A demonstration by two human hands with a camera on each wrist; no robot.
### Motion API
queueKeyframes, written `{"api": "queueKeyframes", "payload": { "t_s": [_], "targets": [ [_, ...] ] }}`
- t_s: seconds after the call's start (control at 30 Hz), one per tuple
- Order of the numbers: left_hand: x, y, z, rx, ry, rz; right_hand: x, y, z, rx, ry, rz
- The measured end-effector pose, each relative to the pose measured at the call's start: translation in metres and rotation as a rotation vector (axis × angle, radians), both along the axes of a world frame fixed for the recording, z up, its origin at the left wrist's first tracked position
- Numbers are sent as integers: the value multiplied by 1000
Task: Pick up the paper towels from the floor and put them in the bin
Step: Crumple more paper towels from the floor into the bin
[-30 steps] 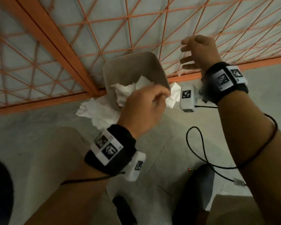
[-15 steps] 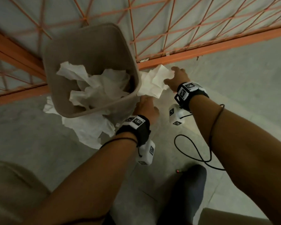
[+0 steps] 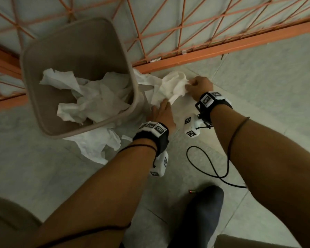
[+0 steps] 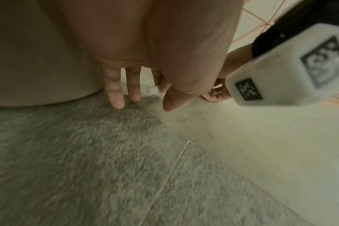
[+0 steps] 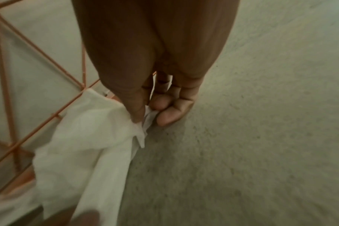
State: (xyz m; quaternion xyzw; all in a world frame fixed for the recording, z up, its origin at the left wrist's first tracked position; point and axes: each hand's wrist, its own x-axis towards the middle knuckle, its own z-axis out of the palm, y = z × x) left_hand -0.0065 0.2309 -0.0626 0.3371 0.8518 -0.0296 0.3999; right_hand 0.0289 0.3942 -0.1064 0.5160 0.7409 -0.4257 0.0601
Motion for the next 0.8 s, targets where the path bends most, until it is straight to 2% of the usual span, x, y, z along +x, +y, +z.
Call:
{"api": "queueKeyframes", "payload": {
  "t_s": [0.17,0.33,0.43,0.47,0.57,0.73,0.8],
  "targets": [
    [22,-29,14,352,172,91,5,4,12,-229,76,-160],
    [41,-67,29,524,141,267,40,-19,39,-420,175,-267],
    [50,-90,45,590,78,341,63,-33,51,-394,157,-266],
    [52,-98,52,602,46,361,68,-38,58,-400,176,-325],
    [58,-117,78,665,-11,372,78,-57,77,-416,287,-519],
    [51,-145,136,809,-19,343,82,-103,127,-384,437,-570],
    [41,-156,164,865,-45,361,84,-118,143,-386,515,-657]
  ]
}}
